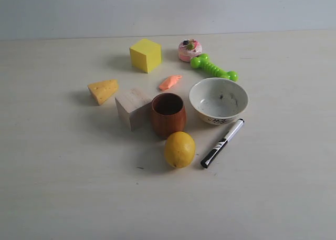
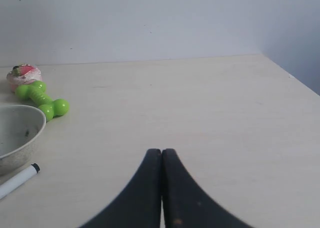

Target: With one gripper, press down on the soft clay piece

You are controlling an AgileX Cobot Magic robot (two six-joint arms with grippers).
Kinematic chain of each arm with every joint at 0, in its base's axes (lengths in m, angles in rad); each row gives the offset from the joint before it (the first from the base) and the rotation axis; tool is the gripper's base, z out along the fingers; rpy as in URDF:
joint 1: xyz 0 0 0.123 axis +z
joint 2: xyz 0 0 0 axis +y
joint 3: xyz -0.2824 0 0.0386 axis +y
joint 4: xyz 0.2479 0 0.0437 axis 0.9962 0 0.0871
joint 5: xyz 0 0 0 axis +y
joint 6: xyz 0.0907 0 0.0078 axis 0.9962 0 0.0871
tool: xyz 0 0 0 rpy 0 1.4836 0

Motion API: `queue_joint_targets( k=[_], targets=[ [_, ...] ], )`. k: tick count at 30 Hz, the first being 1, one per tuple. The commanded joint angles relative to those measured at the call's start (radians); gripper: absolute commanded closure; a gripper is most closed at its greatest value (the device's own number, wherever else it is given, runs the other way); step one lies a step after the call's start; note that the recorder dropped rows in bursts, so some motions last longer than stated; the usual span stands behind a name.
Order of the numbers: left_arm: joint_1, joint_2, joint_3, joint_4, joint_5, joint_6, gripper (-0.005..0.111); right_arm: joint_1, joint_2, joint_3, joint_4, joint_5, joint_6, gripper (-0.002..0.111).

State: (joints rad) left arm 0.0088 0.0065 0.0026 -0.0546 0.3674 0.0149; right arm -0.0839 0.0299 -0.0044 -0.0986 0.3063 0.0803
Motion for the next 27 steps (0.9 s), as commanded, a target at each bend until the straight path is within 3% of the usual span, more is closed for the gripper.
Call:
queue_joint_targets(
  k=[1, 9, 24, 27],
  targets=[
    [-0.001, -0.006, -0.003, -0.006, -0.022, -0.007, 0.107, -0.005, -0.006, 0.004, -0.006, -0.014, -0.001, 0.108],
    [-0.001, -0.006, -0.003, -0.006, -0.166, -0.007, 0.107, -0.005, -0.006, 0.004, -0.006, -0.014, -0.001, 0.108],
    [-0.001, -0.006, -0.003, -0.005, -0.168, 0.058, 0.107, -0.005, -0.006, 0.004, -0.006, -0.002, -0.001, 0.108],
    [-0.001, -0.006, -0.003, -0.077, -0.168, 0.011, 0.107, -0.005, -0.006, 0.004, -0.006, -0.002, -0.001, 0.108]
  ],
)
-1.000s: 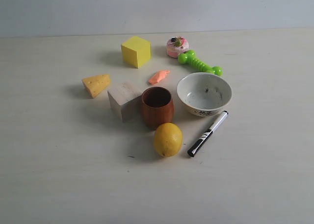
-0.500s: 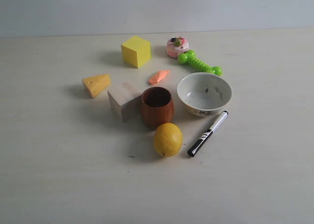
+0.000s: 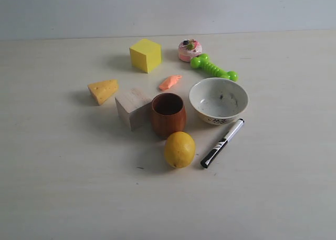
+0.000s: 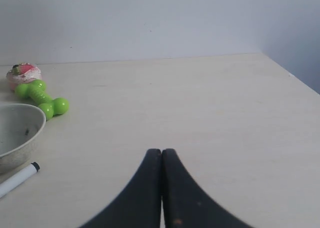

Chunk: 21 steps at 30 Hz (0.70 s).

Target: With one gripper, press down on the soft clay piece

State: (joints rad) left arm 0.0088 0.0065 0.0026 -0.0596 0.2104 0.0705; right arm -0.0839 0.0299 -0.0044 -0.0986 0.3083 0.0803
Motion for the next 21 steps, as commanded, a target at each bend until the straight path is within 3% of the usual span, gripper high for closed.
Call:
queue_joint_targets(
  k=[1, 6, 10, 15, 19, 21],
  targets=[
    [-0.001, -0.006, -0.003, -0.082, -0.011, -0.052, 0.107, -0.005, -0.006, 0.004, -0.006, -0.004, -0.001, 0.108],
    [-0.001, -0.006, -0.01, -0.15, -0.107, -0.079, 0.107, -0.005, -0.006, 0.004, -0.006, -0.004, -0.001, 0.108],
    [-0.001, 0.021, -0.159, -0.19, -0.1, -0.08, 0.107, -0.005, -0.006, 0.004, -0.006, -0.004, -0.001, 0.108],
    [-0.001, 0.235, -0.414, -0.19, 0.023, -0.07, 0.107, -0.005, -0.006, 0.004, -0.006, -0.004, -0.001, 0.108],
    [-0.001, 0.565, -0.733, -0.2, 0.266, 0.029, 0.107, -0.005, -0.006, 0.004, -0.006, -0.004, -0.001, 0.108],
    [-0.001, 0.733, -0.882, -0.288, 0.395, 0.101, 0.107, -0.005, -0.006, 0.004, -0.006, -0.004, -0.001, 0.108]
  ],
)
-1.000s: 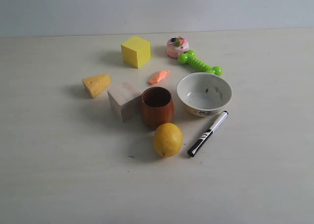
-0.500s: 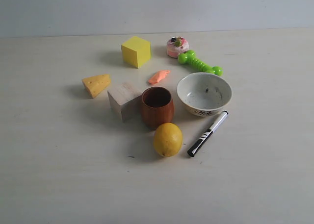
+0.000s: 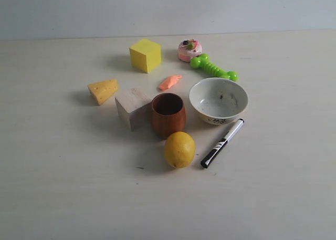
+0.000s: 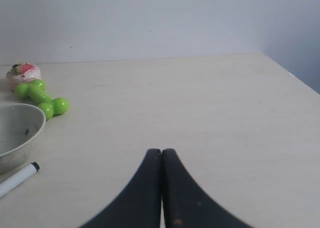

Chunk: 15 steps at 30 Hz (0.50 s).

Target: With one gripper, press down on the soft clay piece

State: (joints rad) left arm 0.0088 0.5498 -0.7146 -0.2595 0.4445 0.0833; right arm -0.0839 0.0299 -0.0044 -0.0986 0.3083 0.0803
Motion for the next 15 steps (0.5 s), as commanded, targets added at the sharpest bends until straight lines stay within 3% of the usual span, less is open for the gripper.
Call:
queue_joint_targets(
  k=[1, 6, 15],
  targets=[
    [-0.001, 0.298, -0.251, -0.179, 0.255, 0.167, 0.107, -0.005, -0.006, 0.004, -0.006, -0.004, -0.001, 0.108],
    [-0.001, 0.54, -0.436, -0.413, 0.457, 0.34, 0.107, -0.005, -0.006, 0.004, -0.006, -0.004, -0.001, 0.108],
    [-0.001, 0.679, -0.501, -0.582, 0.413, 0.341, 0.107, -0.005, -0.006, 0.004, -0.006, -0.004, -0.001, 0.108]
  ],
)
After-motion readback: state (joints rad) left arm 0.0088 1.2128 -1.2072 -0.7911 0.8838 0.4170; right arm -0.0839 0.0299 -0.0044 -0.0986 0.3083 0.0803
